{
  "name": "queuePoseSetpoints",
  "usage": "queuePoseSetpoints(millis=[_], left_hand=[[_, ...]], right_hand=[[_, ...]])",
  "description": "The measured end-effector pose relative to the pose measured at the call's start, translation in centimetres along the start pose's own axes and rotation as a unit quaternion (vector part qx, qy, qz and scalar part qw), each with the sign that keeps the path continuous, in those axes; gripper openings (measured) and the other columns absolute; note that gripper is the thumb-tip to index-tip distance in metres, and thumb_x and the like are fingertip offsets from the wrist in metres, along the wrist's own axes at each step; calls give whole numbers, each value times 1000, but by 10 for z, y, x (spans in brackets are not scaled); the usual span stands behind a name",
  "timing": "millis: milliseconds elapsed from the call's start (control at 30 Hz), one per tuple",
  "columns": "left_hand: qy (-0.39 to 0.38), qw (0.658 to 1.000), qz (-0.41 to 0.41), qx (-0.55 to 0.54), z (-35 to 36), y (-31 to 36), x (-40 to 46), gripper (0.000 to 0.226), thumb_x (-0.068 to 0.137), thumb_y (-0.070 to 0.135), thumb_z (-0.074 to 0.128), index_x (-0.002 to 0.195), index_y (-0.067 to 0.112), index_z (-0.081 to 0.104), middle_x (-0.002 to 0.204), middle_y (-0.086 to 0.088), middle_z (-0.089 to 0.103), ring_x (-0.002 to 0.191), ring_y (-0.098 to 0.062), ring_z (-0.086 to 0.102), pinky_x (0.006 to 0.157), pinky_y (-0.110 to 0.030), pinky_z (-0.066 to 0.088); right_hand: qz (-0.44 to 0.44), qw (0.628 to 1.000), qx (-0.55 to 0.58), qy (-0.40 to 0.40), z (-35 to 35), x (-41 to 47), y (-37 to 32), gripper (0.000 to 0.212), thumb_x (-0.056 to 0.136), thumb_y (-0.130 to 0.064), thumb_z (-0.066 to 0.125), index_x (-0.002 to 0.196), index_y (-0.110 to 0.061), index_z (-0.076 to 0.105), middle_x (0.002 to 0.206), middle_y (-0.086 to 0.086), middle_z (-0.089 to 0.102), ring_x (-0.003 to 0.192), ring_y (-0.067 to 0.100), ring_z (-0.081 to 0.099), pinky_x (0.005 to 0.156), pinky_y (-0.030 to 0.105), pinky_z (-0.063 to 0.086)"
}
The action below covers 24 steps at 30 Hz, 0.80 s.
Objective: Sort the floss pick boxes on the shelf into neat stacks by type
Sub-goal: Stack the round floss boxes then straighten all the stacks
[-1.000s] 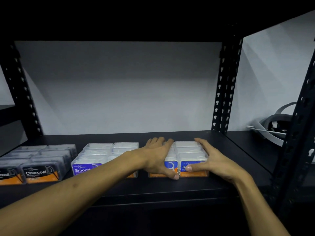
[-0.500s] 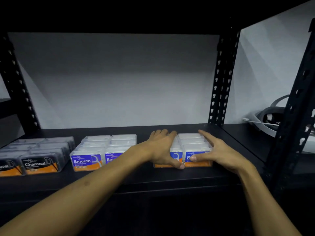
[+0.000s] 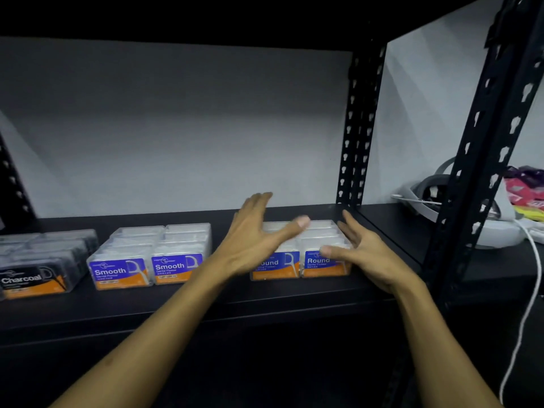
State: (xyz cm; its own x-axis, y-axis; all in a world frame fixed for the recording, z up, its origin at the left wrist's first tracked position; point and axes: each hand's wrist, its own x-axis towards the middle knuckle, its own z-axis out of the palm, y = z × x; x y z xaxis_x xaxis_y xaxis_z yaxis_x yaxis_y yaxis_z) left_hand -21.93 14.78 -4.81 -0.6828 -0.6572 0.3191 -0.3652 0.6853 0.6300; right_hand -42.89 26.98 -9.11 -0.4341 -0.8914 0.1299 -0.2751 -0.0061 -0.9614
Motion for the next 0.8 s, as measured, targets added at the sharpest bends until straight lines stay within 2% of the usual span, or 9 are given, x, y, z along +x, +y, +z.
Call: queuePoseSetpoints(millis=[133,233,333,367,433,500,600,700,800], left_hand=[[92,967,-158,-178,10,-10,-15,76,95,70,32,158,29,21,164,7,24,149,-16,22,112,-33,21],[121,927,-216,-280,21,-21,-15,79,90,75,35,154,29,32,156,2,40,137,-19,45,103,-30,32],[128,915,-219,-314,30,-29,-14,103,64,88,33,150,32,39,150,2,48,128,-18,54,111,-43,40],[129,914,-215,-318,32,-31,-13,104,61,88,32,149,32,39,148,1,50,125,-18,56,109,-46,42],[125,917,-210,-314,34,-27,-15,97,67,85,32,147,30,41,145,0,52,120,-17,59,105,-45,46],[112,932,-197,-283,35,-22,-17,76,88,73,32,147,27,41,145,0,52,119,-15,58,102,-40,47],[106,952,-169,-232,40,-23,-16,46,104,47,32,140,23,49,129,2,62,97,-5,61,76,-21,44],[103,957,-159,-221,41,-23,-17,37,106,37,33,135,23,51,117,5,63,85,3,59,59,-8,39],[108,956,-167,-218,43,-22,-20,37,106,35,33,135,22,52,122,0,63,94,-3,61,65,-12,41]], right_hand=[[-9,994,67,87,17,-2,1,147,40,-79,82,159,-21,17,163,2,29,143,12,37,116,39,37],[9,987,97,126,23,3,2,130,53,-85,72,156,-19,27,156,4,41,133,18,53,112,43,43],[11,988,91,128,26,3,-1,89,76,-78,61,138,-15,55,123,7,71,105,19,72,101,44,53],[6,990,71,122,28,1,-3,72,83,-72,55,129,-16,62,110,6,76,97,19,75,97,45,55],[-5,992,34,121,33,-1,-4,57,89,-68,49,116,-22,67,99,3,78,92,19,76,95,47,56],[-9,993,33,116,36,-2,-6,53,89,-69,49,111,-24,68,99,3,78,93,19,75,96,48,55],[-4,994,33,106,34,-1,-5,56,89,-70,49,113,-24,68,102,1,78,95,18,75,98,47,54],[8,995,26,99,32,1,-2,82,74,-86,52,130,-27,62,122,0,71,107,17,71,103,47,50],[19,994,36,98,27,6,5,100,64,-93,54,141,-29,52,144,1,57,123,19,62,107,47,46]])
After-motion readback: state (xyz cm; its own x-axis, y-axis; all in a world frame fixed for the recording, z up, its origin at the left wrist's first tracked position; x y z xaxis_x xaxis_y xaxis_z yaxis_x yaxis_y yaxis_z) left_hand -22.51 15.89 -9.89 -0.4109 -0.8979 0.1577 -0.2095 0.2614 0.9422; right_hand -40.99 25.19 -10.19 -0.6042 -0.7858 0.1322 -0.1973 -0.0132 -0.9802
